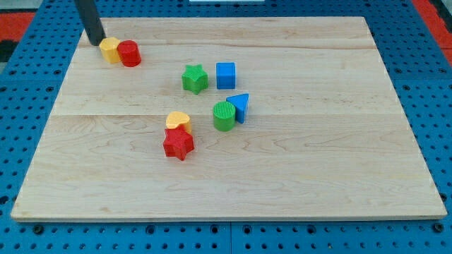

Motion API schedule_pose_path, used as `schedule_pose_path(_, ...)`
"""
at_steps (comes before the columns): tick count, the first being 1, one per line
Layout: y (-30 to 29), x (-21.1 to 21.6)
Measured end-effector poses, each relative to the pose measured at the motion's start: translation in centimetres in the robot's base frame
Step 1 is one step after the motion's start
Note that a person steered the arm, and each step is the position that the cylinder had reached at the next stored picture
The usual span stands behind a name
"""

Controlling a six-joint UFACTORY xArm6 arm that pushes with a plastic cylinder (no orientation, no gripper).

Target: Point at the red star

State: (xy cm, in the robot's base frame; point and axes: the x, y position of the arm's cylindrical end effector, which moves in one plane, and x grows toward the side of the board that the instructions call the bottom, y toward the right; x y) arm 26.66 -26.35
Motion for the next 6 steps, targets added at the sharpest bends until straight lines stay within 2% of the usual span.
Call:
schedule_pose_path(1,-2.6,5.3)
schedule_pose_path(2,0.2,12.9)
schedule_pose_path(5,9.8,28.9)
schedule_pose_path(6,18.2,31.1)
